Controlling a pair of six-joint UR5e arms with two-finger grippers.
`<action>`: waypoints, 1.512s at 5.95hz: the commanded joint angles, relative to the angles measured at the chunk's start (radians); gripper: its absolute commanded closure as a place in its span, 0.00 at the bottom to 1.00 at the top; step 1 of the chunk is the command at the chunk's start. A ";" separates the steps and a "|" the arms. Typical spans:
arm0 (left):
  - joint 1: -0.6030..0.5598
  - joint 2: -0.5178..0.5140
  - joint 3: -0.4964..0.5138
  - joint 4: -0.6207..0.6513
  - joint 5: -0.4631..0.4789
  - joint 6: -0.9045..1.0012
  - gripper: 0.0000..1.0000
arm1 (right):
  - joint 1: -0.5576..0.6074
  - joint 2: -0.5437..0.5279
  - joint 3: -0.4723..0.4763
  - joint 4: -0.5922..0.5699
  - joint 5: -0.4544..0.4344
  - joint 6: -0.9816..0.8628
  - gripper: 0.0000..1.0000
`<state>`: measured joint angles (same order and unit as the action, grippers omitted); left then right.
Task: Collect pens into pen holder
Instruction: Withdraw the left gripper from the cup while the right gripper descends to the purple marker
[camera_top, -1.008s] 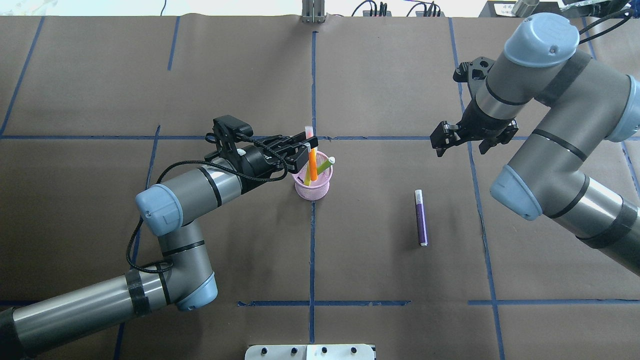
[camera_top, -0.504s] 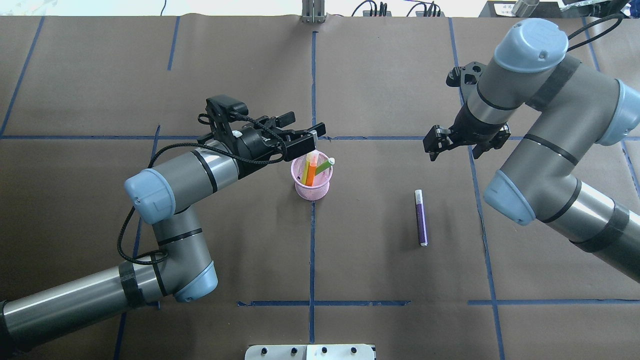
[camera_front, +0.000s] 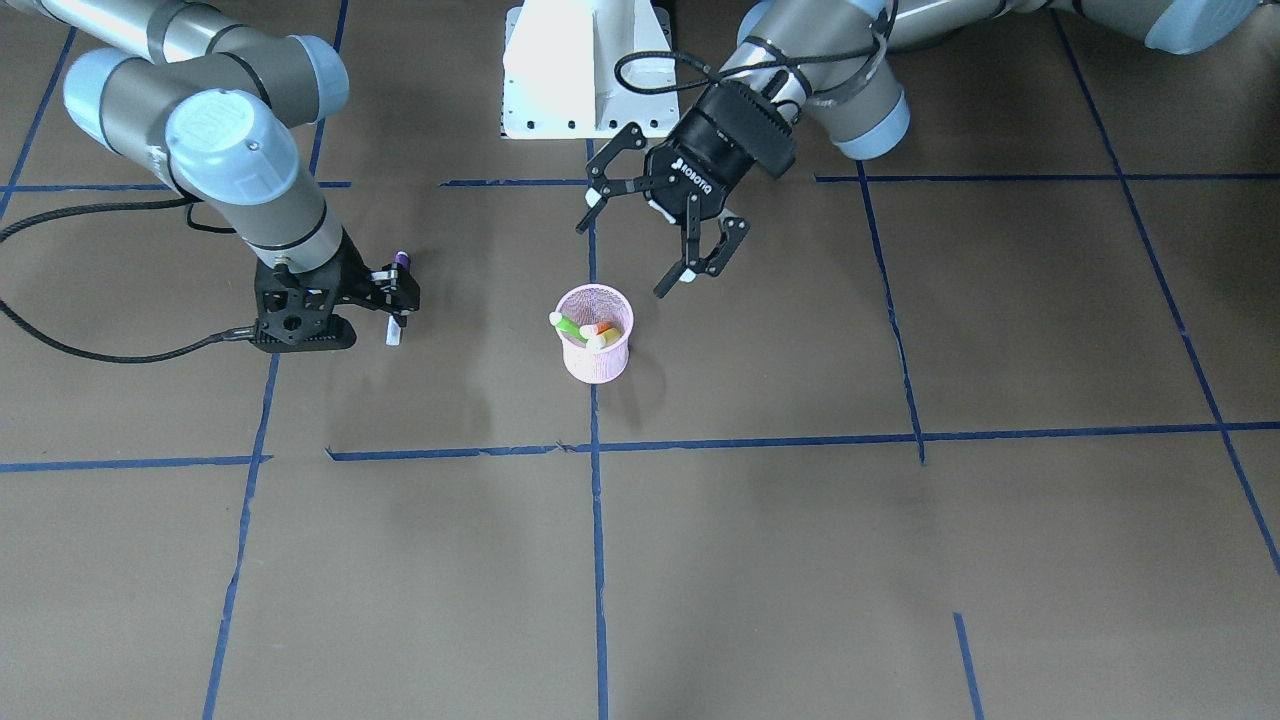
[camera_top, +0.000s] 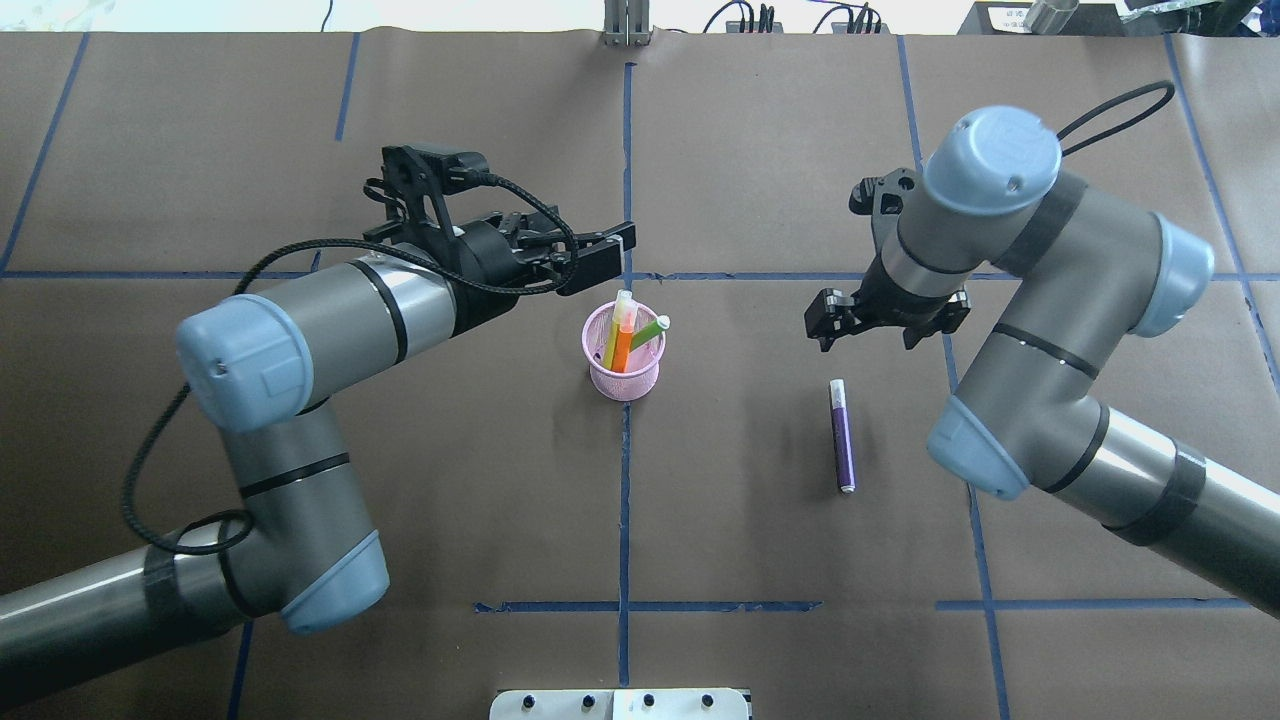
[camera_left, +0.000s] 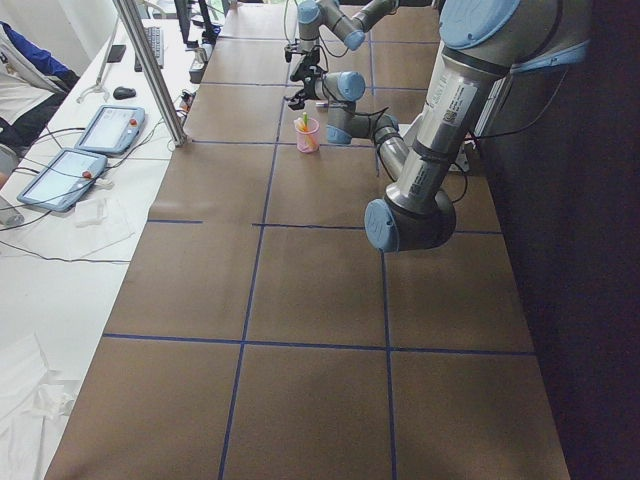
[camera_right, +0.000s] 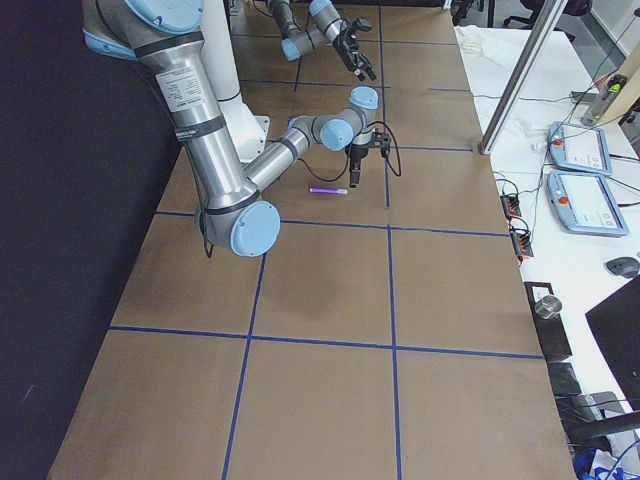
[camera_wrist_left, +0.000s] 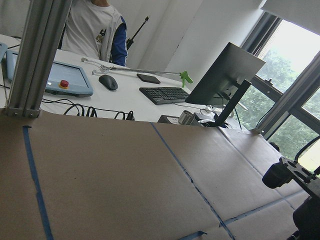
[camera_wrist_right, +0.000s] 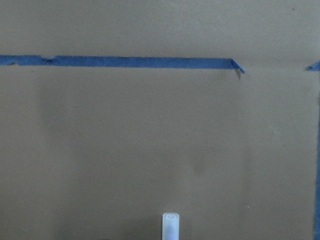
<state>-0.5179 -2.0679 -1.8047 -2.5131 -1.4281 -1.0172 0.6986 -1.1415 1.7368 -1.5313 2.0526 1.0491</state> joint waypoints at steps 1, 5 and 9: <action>-0.054 0.079 -0.056 0.094 -0.119 -0.001 0.00 | -0.037 -0.014 -0.046 0.075 -0.017 0.107 0.00; -0.159 0.141 -0.071 0.134 -0.272 0.002 0.00 | -0.079 -0.030 -0.048 0.076 -0.042 0.140 0.01; -0.159 0.143 -0.073 0.132 -0.272 0.002 0.00 | -0.090 -0.047 -0.051 0.074 -0.037 0.141 0.11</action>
<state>-0.6764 -1.9255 -1.8772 -2.3806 -1.6996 -1.0155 0.6149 -1.1887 1.6870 -1.4562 2.0152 1.1893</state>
